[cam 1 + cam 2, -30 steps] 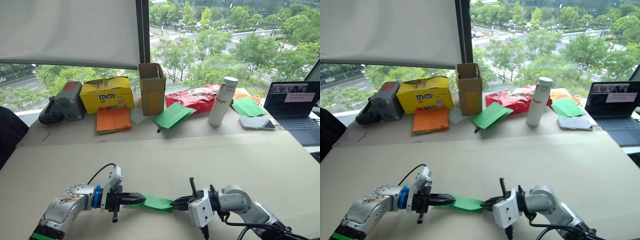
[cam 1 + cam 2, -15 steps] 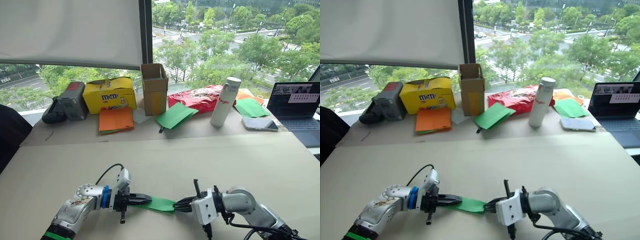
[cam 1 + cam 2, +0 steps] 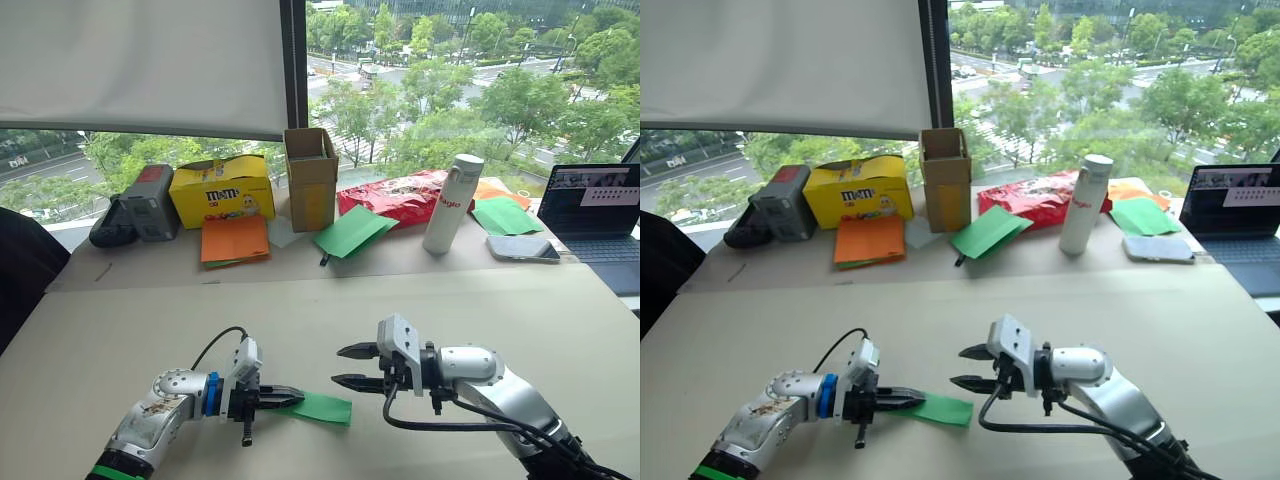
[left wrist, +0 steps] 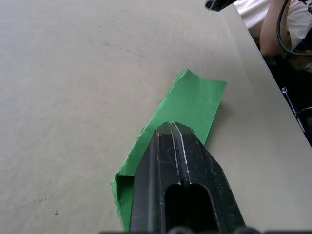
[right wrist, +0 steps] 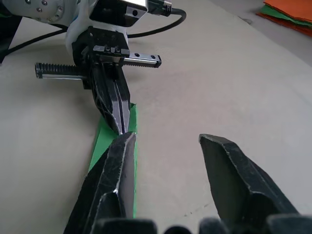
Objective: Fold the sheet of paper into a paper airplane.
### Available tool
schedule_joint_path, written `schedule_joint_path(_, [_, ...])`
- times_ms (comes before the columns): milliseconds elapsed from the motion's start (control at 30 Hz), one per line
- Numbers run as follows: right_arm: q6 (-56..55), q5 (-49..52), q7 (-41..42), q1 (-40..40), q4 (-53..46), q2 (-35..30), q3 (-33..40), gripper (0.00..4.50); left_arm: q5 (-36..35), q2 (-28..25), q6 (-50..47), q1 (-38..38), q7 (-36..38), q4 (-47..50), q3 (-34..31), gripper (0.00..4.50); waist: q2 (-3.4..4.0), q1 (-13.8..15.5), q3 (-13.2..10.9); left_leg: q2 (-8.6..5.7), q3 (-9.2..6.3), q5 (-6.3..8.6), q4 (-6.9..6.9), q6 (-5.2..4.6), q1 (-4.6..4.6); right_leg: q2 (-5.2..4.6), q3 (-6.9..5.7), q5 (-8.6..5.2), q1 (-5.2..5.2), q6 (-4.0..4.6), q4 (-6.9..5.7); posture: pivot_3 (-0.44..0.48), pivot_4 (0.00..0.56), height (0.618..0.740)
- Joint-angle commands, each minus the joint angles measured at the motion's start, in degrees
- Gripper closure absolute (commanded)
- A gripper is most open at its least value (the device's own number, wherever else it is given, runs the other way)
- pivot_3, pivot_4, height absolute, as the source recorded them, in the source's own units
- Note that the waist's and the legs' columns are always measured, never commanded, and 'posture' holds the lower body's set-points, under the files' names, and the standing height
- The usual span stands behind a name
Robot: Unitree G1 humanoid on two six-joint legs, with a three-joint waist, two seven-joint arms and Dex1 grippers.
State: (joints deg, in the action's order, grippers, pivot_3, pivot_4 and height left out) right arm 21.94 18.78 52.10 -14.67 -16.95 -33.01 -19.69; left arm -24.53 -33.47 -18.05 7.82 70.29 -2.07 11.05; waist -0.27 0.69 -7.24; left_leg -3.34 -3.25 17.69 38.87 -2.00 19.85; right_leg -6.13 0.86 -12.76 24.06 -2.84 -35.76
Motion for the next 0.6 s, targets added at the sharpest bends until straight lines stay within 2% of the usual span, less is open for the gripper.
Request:
schedule_joint_path(33, [0.1, -1.2, -0.9, 0.0, 2.8, 3.3, -1.6, 3.4, 4.0, -0.3, -0.2, -1.5, -3.8, -5.8, -0.3, 4.5, 0.02, 0.0, 0.0, 0.0, 0.0, 0.0, 0.0, 0.0, -0.01, 0.0, -0.01, 0.0, -0.01, 0.0, -0.02, 0.0, 0.15, 0.74])
schedule_joint_path(133, [-2.1, -2.5, 0.9, 1.3, 6.3, 4.6, -3.1, 4.4, 3.9, -0.6, 0.0, -1.5, -3.8, -5.9, -0.3, 4.5, 0.1, -0.1, 0.1, 0.01, 0.0, -0.01, 0.0, 0.01, -0.02, 0.04, -0.01, 0.0, 0.02, 0.0, -0.08, 0.0, 0.15, 0.74])
schedule_joint_path(400, [1.6, -0.9, 2.8, 1.1, 9.7, 8.2, -2.8, 4.4, 4.2, -1.9, 0.4, -1.5, -1.7, -6.1, 0.5, 4.5, 0.22, -0.4, 0.1, 0.04, -0.01, -0.01, -0.02, 0.02, -0.13, 0.12, -0.02, 0.0, -0.03, 0.0, -0.13, 0.0, 0.15, 0.74])
schedule_joint_path(600, [-3.1, -2.6, 2.7, -0.2, 8.8, 9.0, -1.4, 4.4, 4.6, -1.6, 0.9, -0.3, -1.4, -7.7, 1.1, 4.5, 0.23, -0.6, 0.1, 0.04, -0.01, -0.01, -0.03, 0.02, -0.13, 0.14, -0.02, 0.0, -0.02, 0.0, -0.13, 0.0, 0.15, 0.74])
